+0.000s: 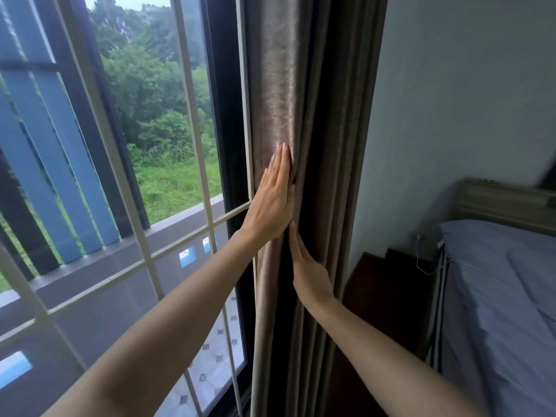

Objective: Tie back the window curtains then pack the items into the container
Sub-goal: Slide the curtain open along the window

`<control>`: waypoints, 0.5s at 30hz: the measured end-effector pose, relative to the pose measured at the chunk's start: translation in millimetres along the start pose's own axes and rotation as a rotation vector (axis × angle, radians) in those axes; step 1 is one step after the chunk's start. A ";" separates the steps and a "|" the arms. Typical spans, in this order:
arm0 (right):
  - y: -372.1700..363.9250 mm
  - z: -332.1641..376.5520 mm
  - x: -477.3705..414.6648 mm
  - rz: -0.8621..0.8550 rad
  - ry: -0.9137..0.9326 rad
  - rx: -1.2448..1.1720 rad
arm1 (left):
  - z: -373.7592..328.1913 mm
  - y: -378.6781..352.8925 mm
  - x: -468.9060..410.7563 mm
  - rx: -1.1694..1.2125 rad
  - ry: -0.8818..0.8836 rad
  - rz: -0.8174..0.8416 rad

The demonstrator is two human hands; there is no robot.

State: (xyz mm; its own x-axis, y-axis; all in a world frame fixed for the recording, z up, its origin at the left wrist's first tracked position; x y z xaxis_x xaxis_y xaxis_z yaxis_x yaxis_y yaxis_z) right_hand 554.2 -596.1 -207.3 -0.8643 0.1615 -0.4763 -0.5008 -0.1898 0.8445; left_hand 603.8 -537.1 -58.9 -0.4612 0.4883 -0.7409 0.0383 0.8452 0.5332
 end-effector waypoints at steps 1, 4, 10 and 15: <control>-1.0 2.1 0.2 0.004 0.000 -0.005 | -0.3 -0.7 -2.1 0.012 0.003 0.002; 2.3 11.8 4.5 -0.028 0.007 -0.030 | 0.7 -5.7 -5.1 -0.010 0.034 0.003; -16.5 16.6 19.5 0.019 0.005 -0.126 | 9.5 -14.3 -6.3 -0.019 0.089 -0.026; 52.0 -4.3 4.1 -0.422 0.015 -0.256 | 22.2 -14.9 -6.0 -0.063 0.135 0.025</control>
State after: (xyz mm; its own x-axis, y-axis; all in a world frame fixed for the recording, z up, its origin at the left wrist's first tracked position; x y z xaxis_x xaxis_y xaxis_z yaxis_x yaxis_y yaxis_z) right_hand 524.4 -609.4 -166.4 -0.5830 0.2624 -0.7689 -0.8012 -0.3430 0.4904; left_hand 625.7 -547.7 -71.4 -0.5756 0.4718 -0.6679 -0.0027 0.8156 0.5786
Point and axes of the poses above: each hand's wrist, its own x-axis away from the middle knuckle, its own y-axis out of the back of the hand, z = x × y, the point moved 9 cm from there along -x, towards the middle knuckle, and after that the axes turned 6 degrees about x, right-handed, at the moved point
